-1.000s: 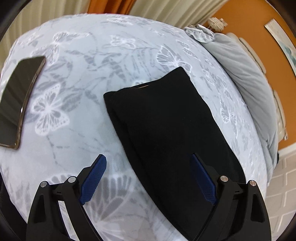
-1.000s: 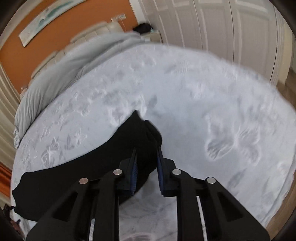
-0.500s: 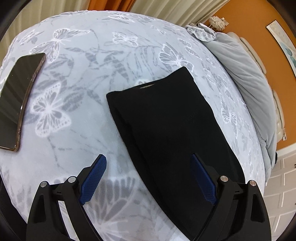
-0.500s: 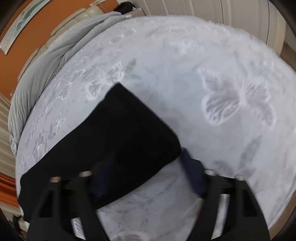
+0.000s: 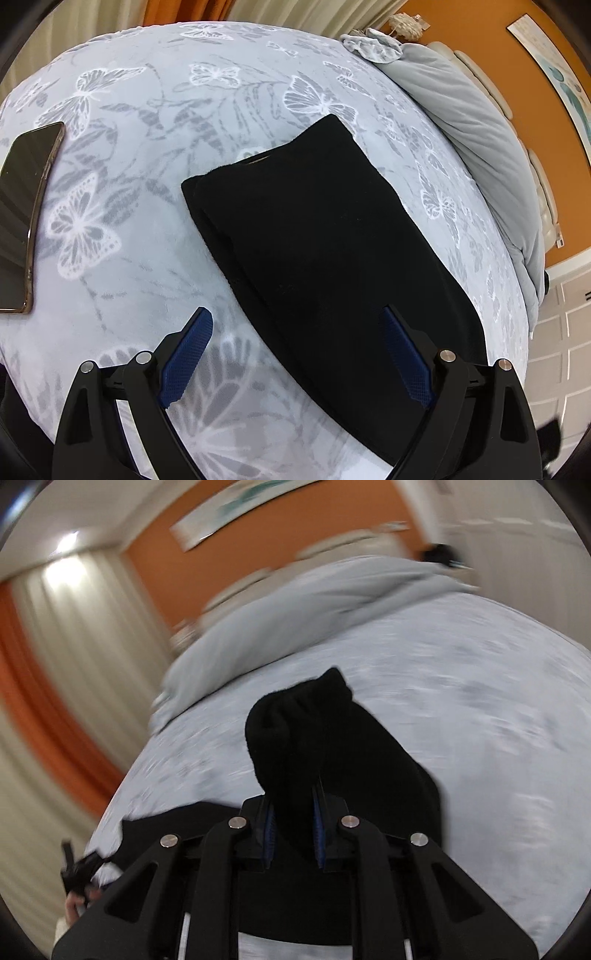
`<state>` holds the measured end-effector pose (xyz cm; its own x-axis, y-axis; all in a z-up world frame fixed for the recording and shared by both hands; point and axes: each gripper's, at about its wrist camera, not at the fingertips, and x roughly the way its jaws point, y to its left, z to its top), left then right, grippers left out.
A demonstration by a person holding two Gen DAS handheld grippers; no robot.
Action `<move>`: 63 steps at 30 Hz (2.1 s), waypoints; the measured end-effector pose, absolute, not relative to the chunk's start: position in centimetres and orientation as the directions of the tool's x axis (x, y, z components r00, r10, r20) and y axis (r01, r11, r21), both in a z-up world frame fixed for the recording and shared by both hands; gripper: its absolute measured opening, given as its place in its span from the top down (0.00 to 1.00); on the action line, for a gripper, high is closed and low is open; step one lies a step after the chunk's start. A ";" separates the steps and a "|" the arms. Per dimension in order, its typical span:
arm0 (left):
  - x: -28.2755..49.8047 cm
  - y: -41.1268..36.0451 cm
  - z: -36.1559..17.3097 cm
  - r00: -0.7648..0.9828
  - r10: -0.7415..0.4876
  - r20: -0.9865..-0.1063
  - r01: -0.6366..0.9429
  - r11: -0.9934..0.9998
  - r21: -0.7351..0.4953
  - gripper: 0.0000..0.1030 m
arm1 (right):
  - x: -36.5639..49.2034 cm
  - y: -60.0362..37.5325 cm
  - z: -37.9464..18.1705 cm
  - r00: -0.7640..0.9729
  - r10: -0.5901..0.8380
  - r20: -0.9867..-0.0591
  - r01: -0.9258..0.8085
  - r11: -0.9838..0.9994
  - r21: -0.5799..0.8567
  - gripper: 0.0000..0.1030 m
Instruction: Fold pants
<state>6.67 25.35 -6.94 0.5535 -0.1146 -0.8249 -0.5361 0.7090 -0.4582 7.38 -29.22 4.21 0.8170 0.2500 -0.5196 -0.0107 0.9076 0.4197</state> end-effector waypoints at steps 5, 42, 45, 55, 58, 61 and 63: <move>6.5 25.8 -7.1 0.550 -0.134 -0.824 -0.529 0.708 -0.468 0.14 | 11.9 -18.6 0.9 0.696 0.375 -0.613 -0.160 0.913 0.376 0.84; 10.1 30.3 -10.8 0.646 -0.319 -0.694 -0.476 0.543 -0.692 0.85 | 7.2 -29.3 -8.3 0.568 0.302 -0.765 0.121 0.890 0.440 0.79; 9.1 30.8 -8.8 0.673 -0.362 -0.645 -0.441 0.503 -0.743 0.86 | 5.4 -30.3 -4.3 0.617 0.335 -0.712 0.072 0.877 0.474 0.83; 3.2 25.5 -9.0 0.456 -0.458 -0.763 -0.372 0.682 -0.630 0.83 | -2.7 -38.3 -8.1 0.406 0.037 -0.913 0.396 0.894 0.212 0.69; 2.6 26.0 -10.6 0.470 -0.455 -0.756 -0.433 0.628 -0.647 0.74 | -3.8 -37.2 -3.8 0.602 0.009 -0.798 0.323 0.912 0.254 0.59; 1.7 26.3 -10.3 0.504 -0.434 -0.747 -0.458 0.599 -0.657 0.58 | -3.7 -33.5 -1.4 0.701 0.115 -0.704 0.160 0.936 0.312 0.38; 1.3 26.5 -10.6 0.538 -0.446 -0.715 -0.468 0.548 -0.694 0.48 | -2.1 -29.8 -1.7 0.672 0.214 -0.709 0.041 0.945 0.324 0.38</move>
<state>1.31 26.46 -10.56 0.5383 -0.4460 -0.7151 -0.4676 0.5479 -0.6937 -2.09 -29.80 -1.72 0.6720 0.2143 -0.7089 0.0409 0.9450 0.3245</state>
